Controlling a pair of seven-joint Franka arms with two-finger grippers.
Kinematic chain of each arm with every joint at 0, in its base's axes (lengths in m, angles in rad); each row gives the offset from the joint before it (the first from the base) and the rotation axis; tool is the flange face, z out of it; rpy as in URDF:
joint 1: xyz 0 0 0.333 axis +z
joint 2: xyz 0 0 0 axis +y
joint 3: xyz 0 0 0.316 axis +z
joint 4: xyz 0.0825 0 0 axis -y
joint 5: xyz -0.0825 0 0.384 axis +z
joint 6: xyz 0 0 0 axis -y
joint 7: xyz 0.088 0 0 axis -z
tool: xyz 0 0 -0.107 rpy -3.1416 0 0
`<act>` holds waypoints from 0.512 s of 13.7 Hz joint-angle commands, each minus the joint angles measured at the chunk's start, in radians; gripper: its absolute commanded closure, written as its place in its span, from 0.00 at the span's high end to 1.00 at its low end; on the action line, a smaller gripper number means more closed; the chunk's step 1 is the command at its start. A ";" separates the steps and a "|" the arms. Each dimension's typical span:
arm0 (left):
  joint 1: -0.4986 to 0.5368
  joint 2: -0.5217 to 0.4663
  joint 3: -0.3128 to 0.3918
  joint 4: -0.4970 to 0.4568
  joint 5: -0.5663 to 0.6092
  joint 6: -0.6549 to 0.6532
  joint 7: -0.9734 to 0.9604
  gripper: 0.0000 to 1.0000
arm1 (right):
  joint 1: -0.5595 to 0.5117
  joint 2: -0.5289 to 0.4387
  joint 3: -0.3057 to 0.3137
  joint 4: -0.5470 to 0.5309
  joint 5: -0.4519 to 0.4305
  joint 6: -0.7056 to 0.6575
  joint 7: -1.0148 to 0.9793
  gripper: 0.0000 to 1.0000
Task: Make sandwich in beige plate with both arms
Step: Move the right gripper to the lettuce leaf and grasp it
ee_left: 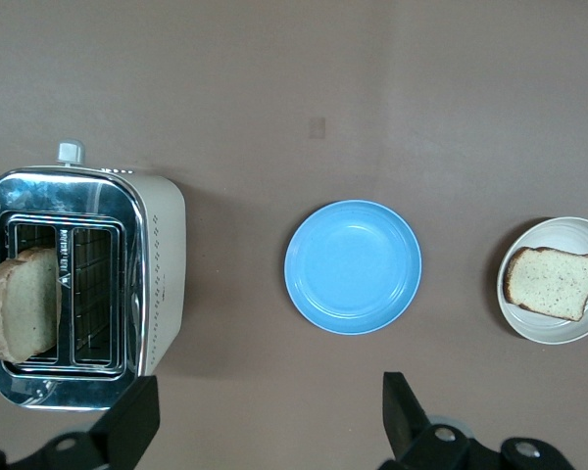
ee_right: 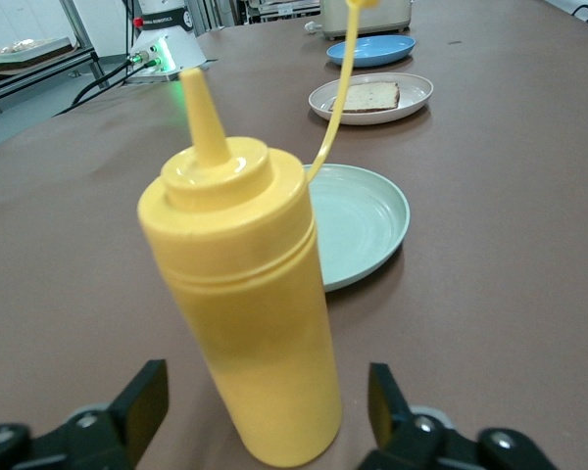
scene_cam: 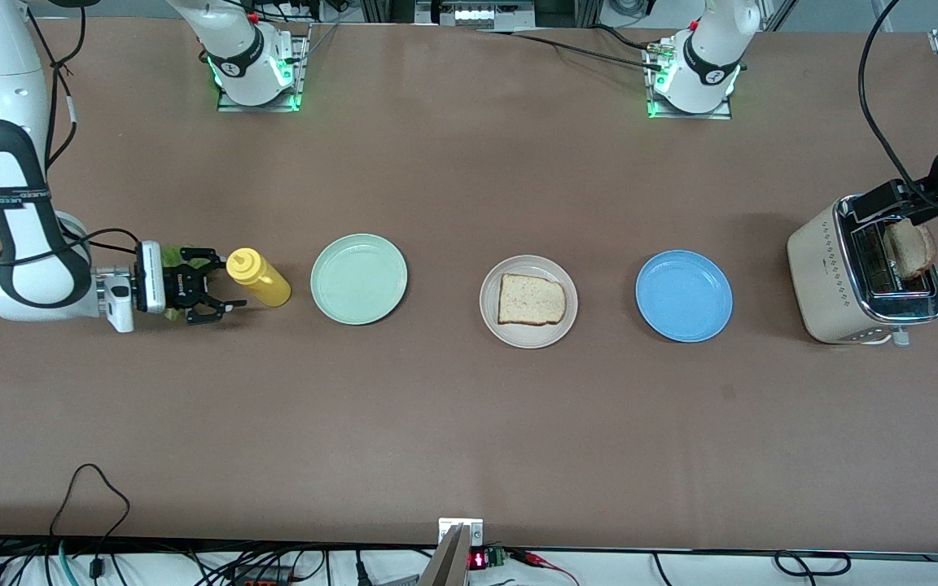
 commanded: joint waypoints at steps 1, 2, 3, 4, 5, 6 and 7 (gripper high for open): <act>0.007 -0.002 0.001 0.001 -0.025 -0.011 0.018 1.00 | -0.074 -0.001 0.014 0.005 0.008 -0.035 -0.002 1.00; 0.009 -0.002 -0.001 0.001 -0.027 -0.012 0.017 1.00 | -0.091 -0.003 0.013 0.016 0.007 -0.040 0.002 1.00; 0.007 -0.002 -0.001 0.001 -0.027 -0.012 0.018 1.00 | -0.106 -0.004 0.013 0.036 0.004 -0.043 0.037 1.00; 0.009 -0.002 -0.001 0.001 -0.025 -0.012 0.018 1.00 | -0.119 -0.010 0.013 0.053 -0.008 -0.064 0.100 1.00; 0.009 -0.002 -0.001 0.001 -0.025 -0.014 0.017 1.00 | -0.125 -0.013 0.013 0.079 -0.021 -0.078 0.172 1.00; 0.007 -0.002 -0.001 0.001 -0.025 -0.015 0.017 1.00 | -0.125 -0.021 0.013 0.109 -0.038 -0.087 0.245 1.00; 0.009 -0.003 -0.001 0.001 -0.027 -0.017 0.015 1.00 | -0.125 -0.035 0.013 0.138 -0.058 -0.113 0.328 1.00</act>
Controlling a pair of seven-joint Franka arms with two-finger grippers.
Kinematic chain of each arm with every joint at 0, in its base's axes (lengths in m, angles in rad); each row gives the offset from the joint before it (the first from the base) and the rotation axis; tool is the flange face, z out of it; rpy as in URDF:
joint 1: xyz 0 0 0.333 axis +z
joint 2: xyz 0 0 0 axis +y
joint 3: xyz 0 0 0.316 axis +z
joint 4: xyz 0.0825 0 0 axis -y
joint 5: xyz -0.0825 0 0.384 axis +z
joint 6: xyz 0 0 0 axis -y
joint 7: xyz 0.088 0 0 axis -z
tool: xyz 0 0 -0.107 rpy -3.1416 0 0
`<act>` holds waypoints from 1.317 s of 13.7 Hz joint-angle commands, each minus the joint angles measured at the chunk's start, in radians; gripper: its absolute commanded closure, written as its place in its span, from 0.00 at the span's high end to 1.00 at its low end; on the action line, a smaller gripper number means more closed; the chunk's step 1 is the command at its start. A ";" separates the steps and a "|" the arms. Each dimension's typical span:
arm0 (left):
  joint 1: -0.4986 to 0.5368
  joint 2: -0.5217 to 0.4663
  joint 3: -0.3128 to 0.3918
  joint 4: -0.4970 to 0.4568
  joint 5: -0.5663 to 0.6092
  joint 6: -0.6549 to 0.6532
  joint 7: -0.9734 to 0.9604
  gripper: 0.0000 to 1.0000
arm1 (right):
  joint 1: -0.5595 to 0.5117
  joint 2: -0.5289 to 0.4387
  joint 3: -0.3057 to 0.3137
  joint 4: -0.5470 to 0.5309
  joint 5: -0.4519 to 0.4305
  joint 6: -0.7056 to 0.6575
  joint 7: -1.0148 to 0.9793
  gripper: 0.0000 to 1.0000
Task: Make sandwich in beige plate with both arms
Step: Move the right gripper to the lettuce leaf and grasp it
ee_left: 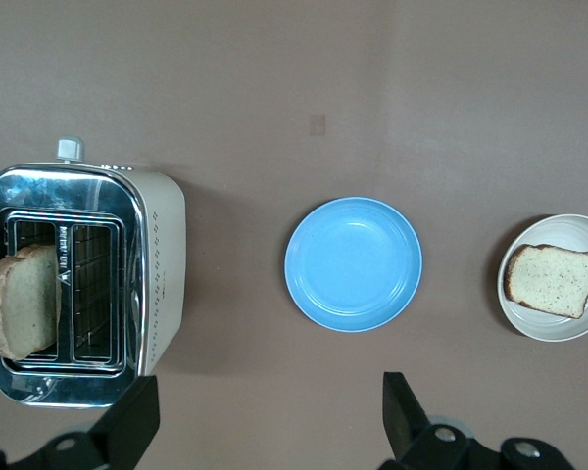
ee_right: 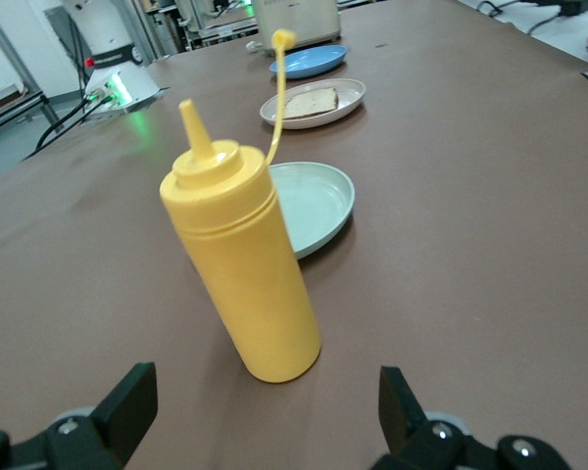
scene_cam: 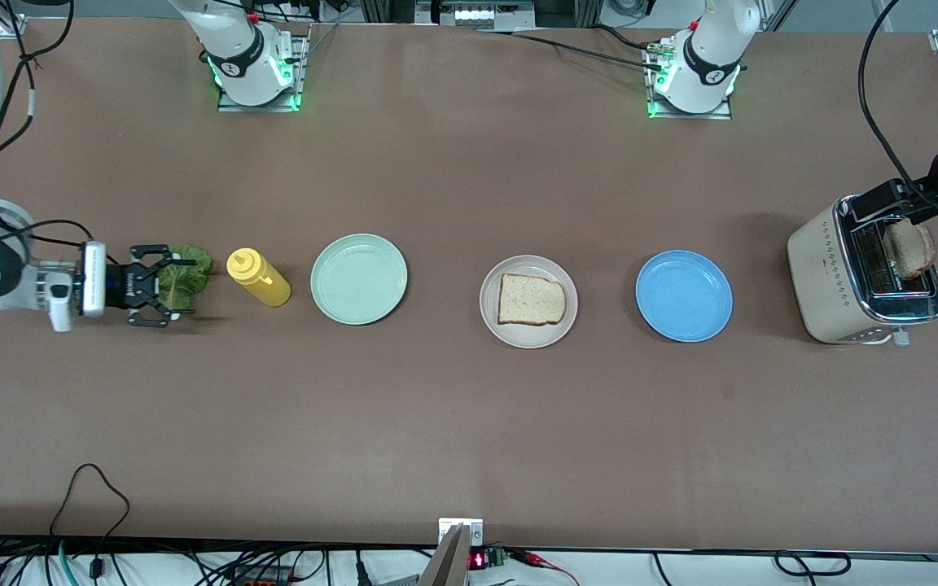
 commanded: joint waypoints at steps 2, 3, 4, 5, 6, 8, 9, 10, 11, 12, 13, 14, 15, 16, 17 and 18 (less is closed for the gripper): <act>0.009 -0.002 -0.001 0.001 -0.027 -0.018 0.014 1.00 | 0.001 -0.064 0.015 0.096 -0.081 -0.067 0.311 1.00; 0.009 -0.002 -0.001 0.001 -0.027 -0.018 0.014 1.00 | 0.010 -0.097 0.016 0.112 -0.104 -0.067 0.395 1.00; 0.009 -0.002 -0.001 0.001 -0.027 -0.018 0.014 1.00 | 0.031 -0.118 0.019 0.118 -0.128 -0.055 0.499 1.00; 0.009 -0.002 -0.001 0.001 -0.027 -0.018 0.014 1.00 | 0.050 -0.159 0.019 0.115 -0.157 -0.049 0.610 1.00; 0.009 -0.002 -0.001 0.001 -0.027 -0.018 0.012 1.00 | 0.083 -0.199 0.021 0.117 -0.200 -0.027 0.734 1.00; 0.009 -0.002 -0.001 0.001 -0.027 -0.018 0.012 1.00 | 0.136 -0.276 0.019 0.103 -0.320 0.028 1.043 1.00; 0.009 -0.002 -0.001 0.001 -0.027 -0.018 0.012 1.00 | 0.168 -0.319 0.022 0.065 -0.377 0.062 1.183 1.00; 0.009 -0.002 -0.001 0.001 -0.027 -0.020 0.012 1.00 | 0.197 -0.350 0.022 0.037 -0.435 0.106 1.289 1.00; 0.009 -0.002 -0.001 0.001 -0.027 -0.020 0.012 1.00 | 0.208 -0.376 0.022 -0.003 -0.502 0.158 1.379 1.00; 0.009 -0.002 -0.001 0.001 -0.027 -0.020 0.012 1.00 | 0.221 -0.403 0.022 -0.052 -0.559 0.210 1.466 1.00; 0.009 -0.002 -0.001 0.001 -0.027 -0.020 0.012 1.00 | 0.222 -0.426 0.022 -0.110 -0.607 0.261 1.550 1.00; 0.009 -0.002 -0.001 0.001 -0.027 -0.020 0.012 1.00 | 0.220 -0.439 0.022 -0.180 -0.666 0.340 1.641 1.00; 0.009 -0.002 -0.001 0.001 -0.027 -0.020 0.012 1.00 | 0.220 -0.448 0.022 -0.246 -0.713 0.423 1.712 1.00; 0.009 -0.002 -0.001 0.001 -0.027 -0.020 0.012 1.00 | 0.222 -0.450 0.022 -0.299 -0.753 0.492 1.781 1.00; 0.009 -0.002 -0.001 0.001 -0.027 -0.020 0.012 1.00 | 0.225 -0.448 0.022 -0.351 -0.817 0.558 1.871 1.00; 0.009 -0.002 0.001 0.001 -0.027 -0.020 0.012 1.00 | 0.225 -0.444 0.022 -0.398 -0.883 0.611 1.975 1.00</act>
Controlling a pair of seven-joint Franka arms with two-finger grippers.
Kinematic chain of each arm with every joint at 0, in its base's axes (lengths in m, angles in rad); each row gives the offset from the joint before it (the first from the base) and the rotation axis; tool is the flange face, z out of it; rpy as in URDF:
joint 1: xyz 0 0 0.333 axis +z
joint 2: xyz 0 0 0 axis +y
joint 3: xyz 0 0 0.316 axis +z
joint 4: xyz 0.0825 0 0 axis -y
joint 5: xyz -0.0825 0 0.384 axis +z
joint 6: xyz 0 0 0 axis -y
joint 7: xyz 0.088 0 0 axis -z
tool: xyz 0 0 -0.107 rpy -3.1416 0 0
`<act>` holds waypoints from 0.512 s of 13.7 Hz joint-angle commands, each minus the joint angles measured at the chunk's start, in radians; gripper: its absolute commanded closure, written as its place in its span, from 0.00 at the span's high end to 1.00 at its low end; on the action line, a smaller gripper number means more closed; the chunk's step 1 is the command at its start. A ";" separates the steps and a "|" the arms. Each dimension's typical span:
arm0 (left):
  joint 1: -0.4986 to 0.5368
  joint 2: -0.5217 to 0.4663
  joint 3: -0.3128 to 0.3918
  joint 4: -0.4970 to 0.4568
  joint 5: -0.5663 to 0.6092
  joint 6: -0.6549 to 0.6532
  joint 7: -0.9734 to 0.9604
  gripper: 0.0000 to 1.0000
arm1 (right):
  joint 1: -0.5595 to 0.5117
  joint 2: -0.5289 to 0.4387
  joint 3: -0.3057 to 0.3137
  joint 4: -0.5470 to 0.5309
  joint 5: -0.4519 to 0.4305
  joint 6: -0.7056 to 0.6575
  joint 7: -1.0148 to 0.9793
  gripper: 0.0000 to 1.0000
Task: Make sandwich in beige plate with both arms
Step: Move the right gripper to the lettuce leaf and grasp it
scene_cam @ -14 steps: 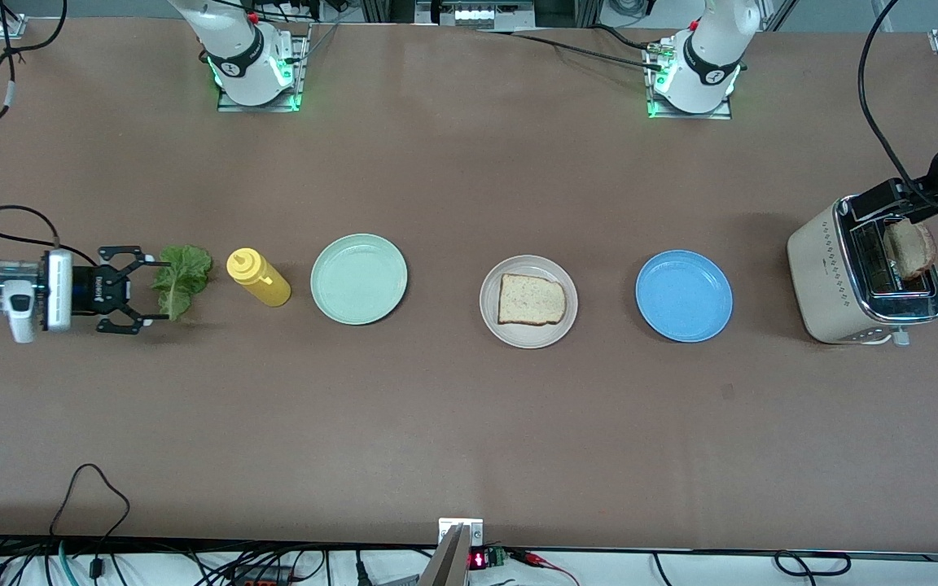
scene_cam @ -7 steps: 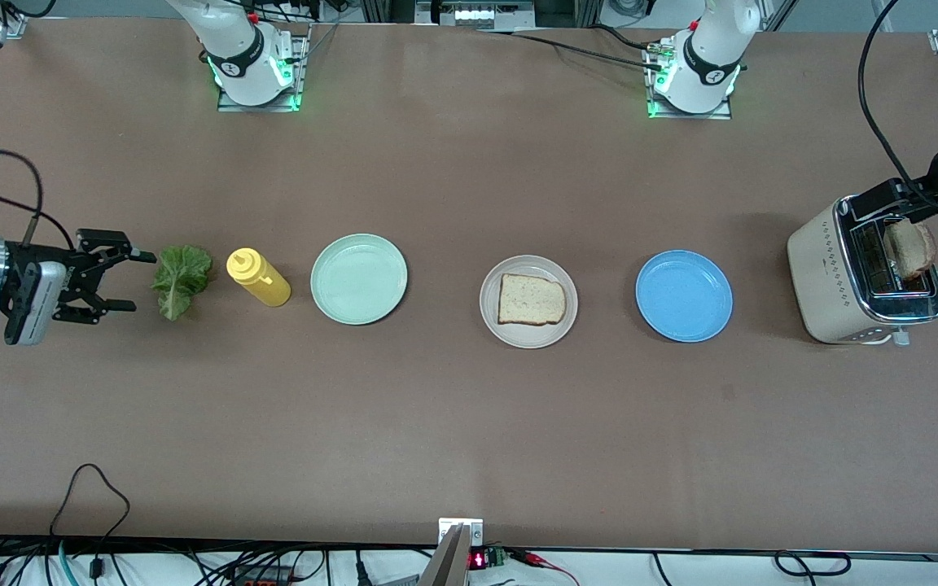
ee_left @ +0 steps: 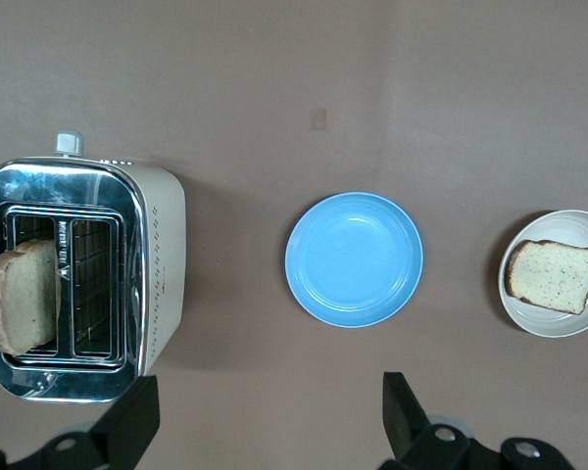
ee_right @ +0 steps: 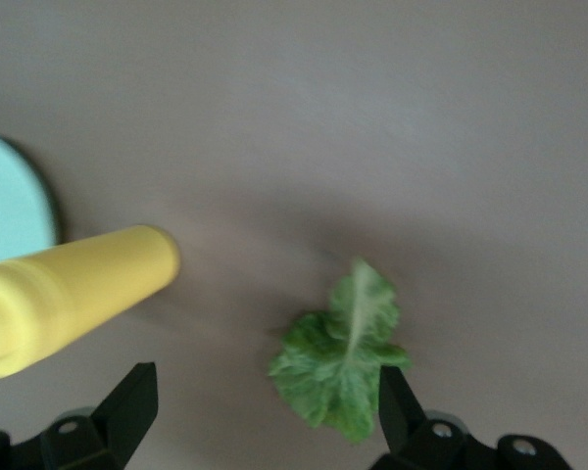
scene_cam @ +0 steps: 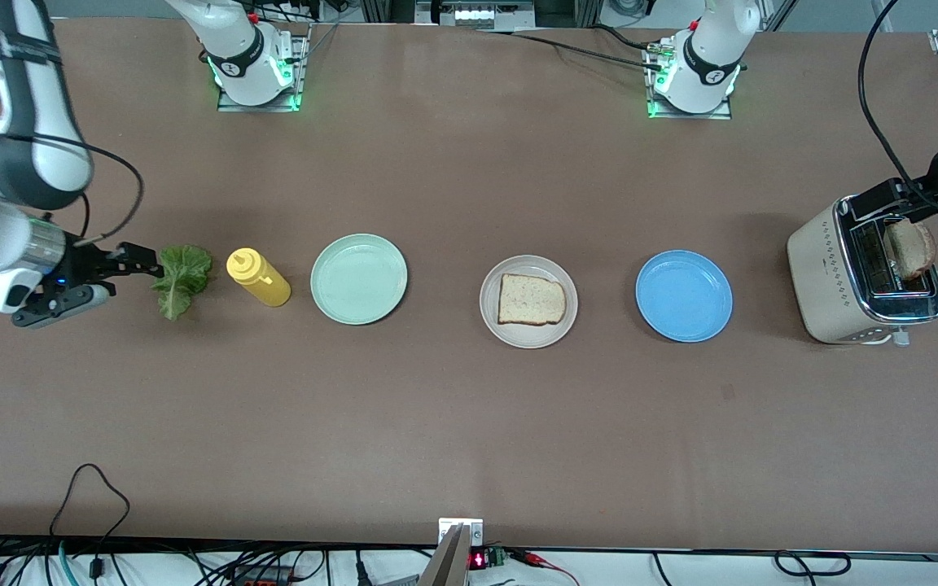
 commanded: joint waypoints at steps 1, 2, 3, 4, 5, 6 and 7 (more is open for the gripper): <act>0.008 -0.003 0.001 0.000 -0.027 -0.010 0.012 1.00 | 0.004 -0.032 0.001 -0.154 -0.124 0.133 0.253 1.00; 0.008 -0.003 0.001 -0.001 -0.027 -0.012 0.012 1.00 | 0.007 -0.021 0.001 -0.165 -0.126 0.138 0.321 1.00; 0.008 -0.003 0.001 -0.001 -0.027 -0.015 0.012 1.00 | 0.007 -0.007 0.001 -0.165 -0.128 0.141 0.349 1.00; 0.008 -0.003 0.001 -0.001 -0.027 -0.015 0.012 1.00 | 0.007 0.008 0.001 -0.165 -0.129 0.153 0.354 1.00; 0.008 -0.003 0.001 -0.001 -0.027 -0.015 0.012 1.00 | 0.005 0.030 0.000 -0.168 -0.129 0.188 0.352 1.00; 0.008 -0.003 0.001 -0.001 -0.027 -0.015 0.012 1.00 | 0.002 0.051 0.000 -0.176 -0.131 0.230 0.351 1.00; 0.008 -0.003 0.001 -0.001 -0.027 -0.013 0.012 1.00 | -0.001 0.065 0.000 -0.179 -0.132 0.247 0.352 1.00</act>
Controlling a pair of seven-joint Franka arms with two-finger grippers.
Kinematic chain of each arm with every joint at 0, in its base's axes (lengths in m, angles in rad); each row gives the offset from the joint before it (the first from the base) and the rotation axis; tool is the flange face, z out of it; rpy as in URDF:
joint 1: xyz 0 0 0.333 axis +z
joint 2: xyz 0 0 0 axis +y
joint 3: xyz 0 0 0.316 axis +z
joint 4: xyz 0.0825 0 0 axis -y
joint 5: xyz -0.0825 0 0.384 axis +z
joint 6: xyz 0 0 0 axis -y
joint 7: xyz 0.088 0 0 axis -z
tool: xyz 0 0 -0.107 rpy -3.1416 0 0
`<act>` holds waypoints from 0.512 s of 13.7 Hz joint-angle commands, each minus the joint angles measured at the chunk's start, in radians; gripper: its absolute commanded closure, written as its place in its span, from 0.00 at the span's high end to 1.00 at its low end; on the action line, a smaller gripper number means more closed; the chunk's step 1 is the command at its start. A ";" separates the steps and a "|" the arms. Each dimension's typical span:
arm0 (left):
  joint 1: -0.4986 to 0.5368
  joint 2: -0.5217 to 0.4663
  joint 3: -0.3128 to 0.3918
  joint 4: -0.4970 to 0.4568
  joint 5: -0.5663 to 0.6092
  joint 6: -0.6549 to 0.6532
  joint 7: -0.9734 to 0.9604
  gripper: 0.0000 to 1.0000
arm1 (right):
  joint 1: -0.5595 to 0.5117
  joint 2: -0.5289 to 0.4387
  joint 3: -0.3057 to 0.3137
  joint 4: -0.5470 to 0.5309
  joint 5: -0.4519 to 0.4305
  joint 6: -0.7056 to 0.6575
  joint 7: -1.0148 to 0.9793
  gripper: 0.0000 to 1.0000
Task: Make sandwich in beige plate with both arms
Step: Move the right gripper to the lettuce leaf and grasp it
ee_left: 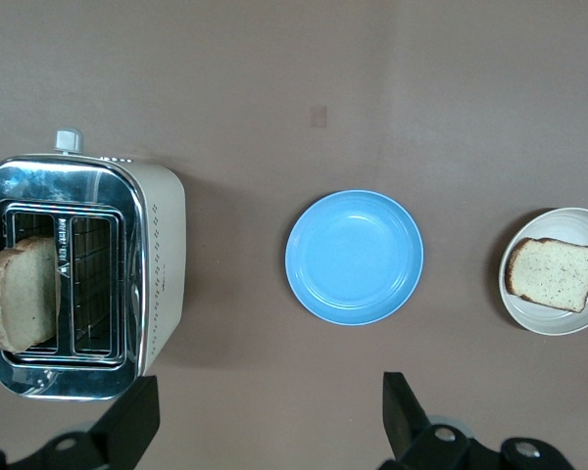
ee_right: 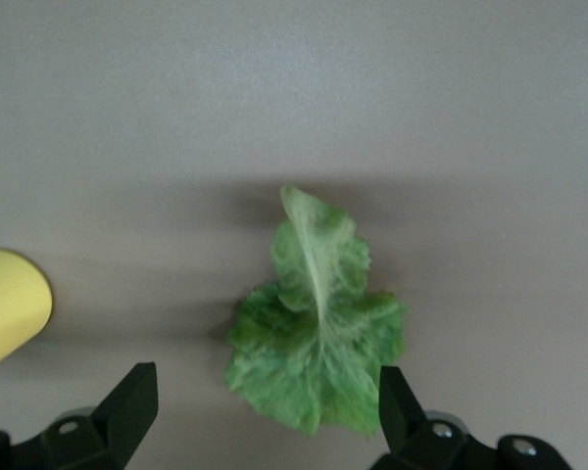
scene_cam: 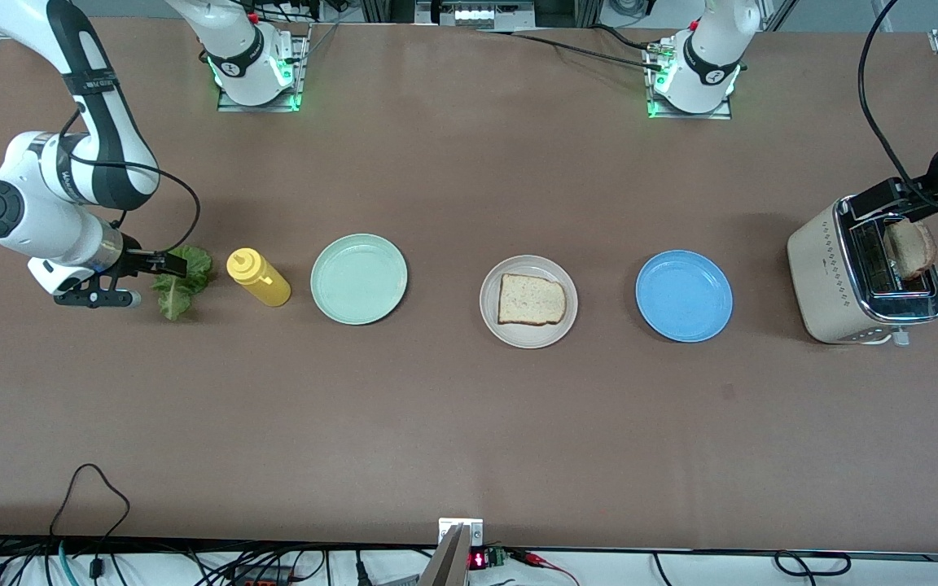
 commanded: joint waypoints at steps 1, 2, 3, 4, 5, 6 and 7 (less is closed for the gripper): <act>0.007 -0.003 0.000 0.000 -0.027 -0.003 0.012 1.00 | 0.001 0.055 -0.004 -0.003 -0.026 0.054 0.026 1.00; 0.006 -0.003 0.000 0.000 -0.025 -0.001 0.011 1.00 | 0.001 0.075 -0.004 0.000 -0.052 0.058 0.033 1.00; 0.006 -0.003 0.000 0.000 -0.027 -0.001 0.011 1.00 | 0.000 0.087 -0.004 0.000 -0.074 0.080 0.047 1.00; 0.006 -0.003 0.000 0.000 -0.027 -0.001 0.011 1.00 | -0.003 0.093 -0.006 0.000 -0.080 0.090 0.050 1.00; 0.006 -0.003 0.000 0.000 -0.025 -0.001 0.011 1.00 | -0.003 0.096 -0.006 0.000 -0.080 0.092 0.049 1.00; 0.006 -0.003 -0.001 0.000 -0.027 -0.001 0.011 1.00 | -0.006 0.099 -0.007 0.000 -0.080 0.094 0.037 1.00; 0.006 -0.003 -0.001 0.000 -0.027 -0.001 0.011 1.00 | -0.008 0.101 -0.007 0.001 -0.085 0.095 0.034 1.00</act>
